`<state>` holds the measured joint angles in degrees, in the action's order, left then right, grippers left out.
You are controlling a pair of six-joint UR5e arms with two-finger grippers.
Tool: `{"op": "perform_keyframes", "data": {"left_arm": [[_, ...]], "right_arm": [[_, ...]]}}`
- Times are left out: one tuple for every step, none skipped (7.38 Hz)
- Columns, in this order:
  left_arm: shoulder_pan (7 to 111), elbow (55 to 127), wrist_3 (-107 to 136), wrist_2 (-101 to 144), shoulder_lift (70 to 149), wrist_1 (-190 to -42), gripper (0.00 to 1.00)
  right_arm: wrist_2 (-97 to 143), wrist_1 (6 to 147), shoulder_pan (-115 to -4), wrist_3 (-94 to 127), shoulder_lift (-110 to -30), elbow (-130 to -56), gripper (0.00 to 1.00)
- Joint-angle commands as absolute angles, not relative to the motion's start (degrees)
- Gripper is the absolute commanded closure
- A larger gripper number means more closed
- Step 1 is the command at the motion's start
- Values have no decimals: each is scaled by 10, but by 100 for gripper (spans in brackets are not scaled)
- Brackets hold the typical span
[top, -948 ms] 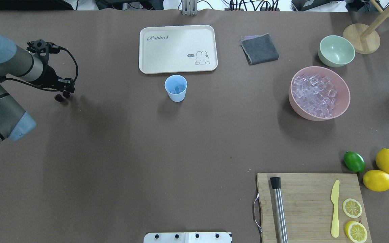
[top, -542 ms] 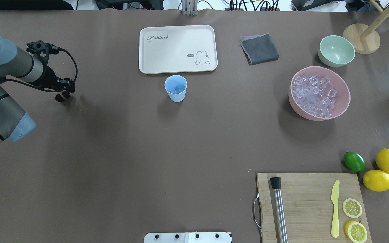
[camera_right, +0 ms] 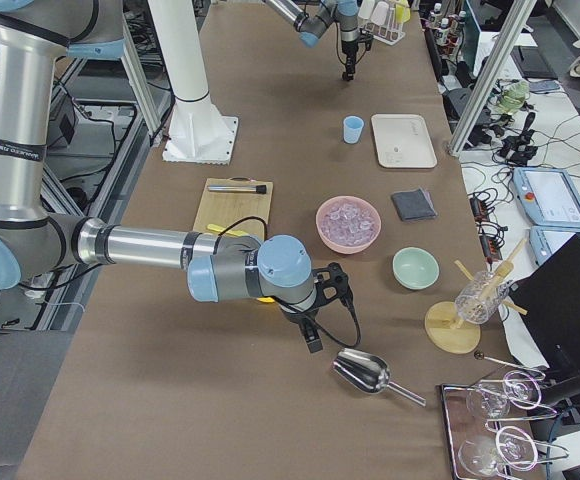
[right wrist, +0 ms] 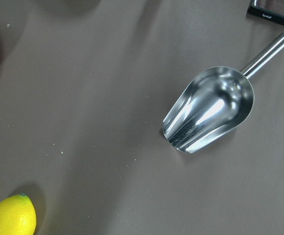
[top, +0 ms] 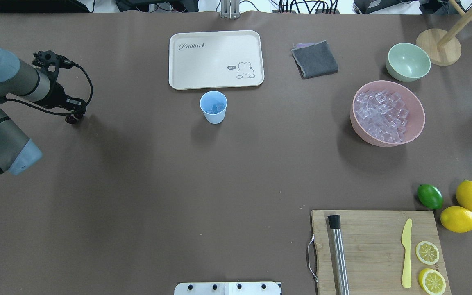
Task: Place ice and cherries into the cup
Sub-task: 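Lift the cherries with the left gripper and carry them over the cup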
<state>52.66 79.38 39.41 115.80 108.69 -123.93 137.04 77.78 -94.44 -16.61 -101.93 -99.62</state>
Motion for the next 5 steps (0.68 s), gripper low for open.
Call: {"op": "perform_keyframes", "data": {"left_arm": [[526, 798, 411, 1159, 1085, -1239, 70], [526, 797, 411, 1160, 1085, -1238, 70], [527, 799, 411, 1161, 1086, -1233, 71], [531, 808, 411, 1162, 1099, -1192, 71], [535, 837, 410, 1164, 1120, -1124, 71]], "right_arm": [[1370, 778, -946, -166, -1020, -997, 1], [1370, 778, -946, -166, -1020, -997, 1], [1370, 778, -946, -166, -1020, -997, 1], [1370, 779, -947, -166, -1020, -997, 1], [1371, 779, -949, -166, -1020, -998, 1]]}}
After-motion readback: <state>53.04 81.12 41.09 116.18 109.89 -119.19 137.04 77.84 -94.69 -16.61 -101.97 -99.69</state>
